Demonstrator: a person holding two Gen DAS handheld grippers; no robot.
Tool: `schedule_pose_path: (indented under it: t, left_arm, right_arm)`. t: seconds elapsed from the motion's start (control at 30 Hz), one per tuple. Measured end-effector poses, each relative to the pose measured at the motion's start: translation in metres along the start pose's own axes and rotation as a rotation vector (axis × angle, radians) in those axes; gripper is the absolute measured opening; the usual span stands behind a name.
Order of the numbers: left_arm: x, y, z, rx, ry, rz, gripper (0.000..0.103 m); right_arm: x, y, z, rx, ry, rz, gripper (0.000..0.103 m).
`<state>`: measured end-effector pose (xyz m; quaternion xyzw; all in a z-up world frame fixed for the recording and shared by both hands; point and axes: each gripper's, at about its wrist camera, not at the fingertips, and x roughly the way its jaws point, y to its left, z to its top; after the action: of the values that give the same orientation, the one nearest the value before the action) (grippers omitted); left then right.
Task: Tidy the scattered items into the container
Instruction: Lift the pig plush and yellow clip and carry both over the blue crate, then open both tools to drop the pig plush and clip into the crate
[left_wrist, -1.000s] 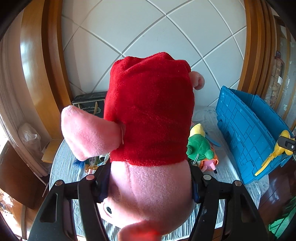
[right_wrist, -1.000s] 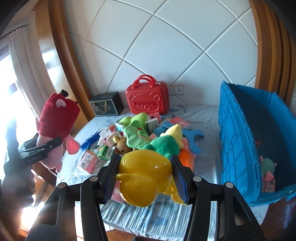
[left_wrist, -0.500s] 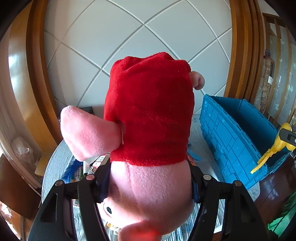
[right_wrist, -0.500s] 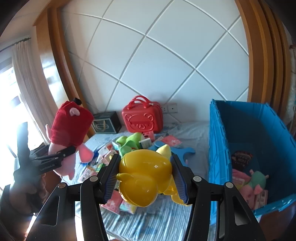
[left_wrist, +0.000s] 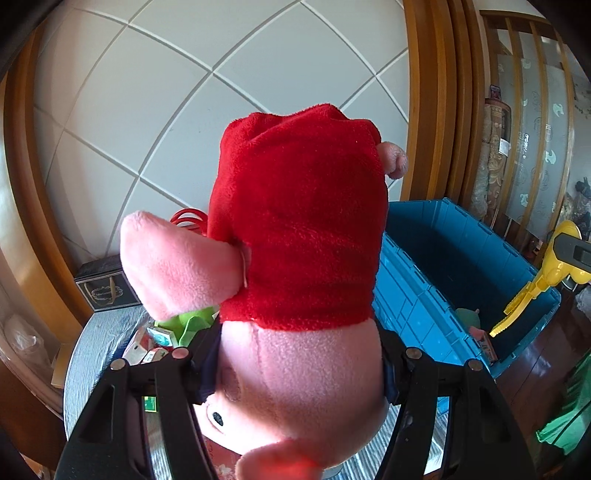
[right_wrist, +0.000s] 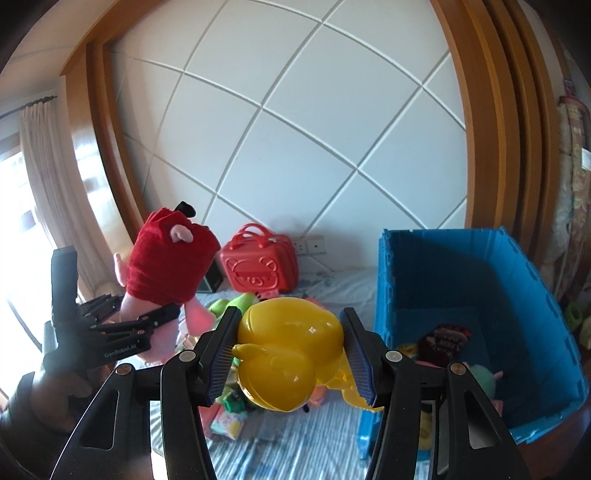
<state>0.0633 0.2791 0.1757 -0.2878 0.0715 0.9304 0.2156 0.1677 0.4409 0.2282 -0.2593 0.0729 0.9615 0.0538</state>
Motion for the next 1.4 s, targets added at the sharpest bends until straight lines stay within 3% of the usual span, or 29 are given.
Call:
schedule_pose_path:
  t: [0.53, 1.0, 1.4]
  left_arm:
    - [0.050, -0.139, 0.062, 0.155, -0.006, -0.125, 0.065]
    - [0.098, -0.251, 0.093, 0.255, 0.037, -0.222, 0.065]
    - [0.128, -0.306, 0.107, 0.287, 0.060, -0.295, 0.065]
  right_arm:
    - [-0.007, -0.118, 0.018, 0.078, -0.019, -0.092, 0.054]
    - [-0.007, -0.210, 0.003, 0.137, 0.004, -0.190, 0.054]
    - [-0.003, -0.269, -0.019, 0.210, 0.070, -0.255, 0.054]
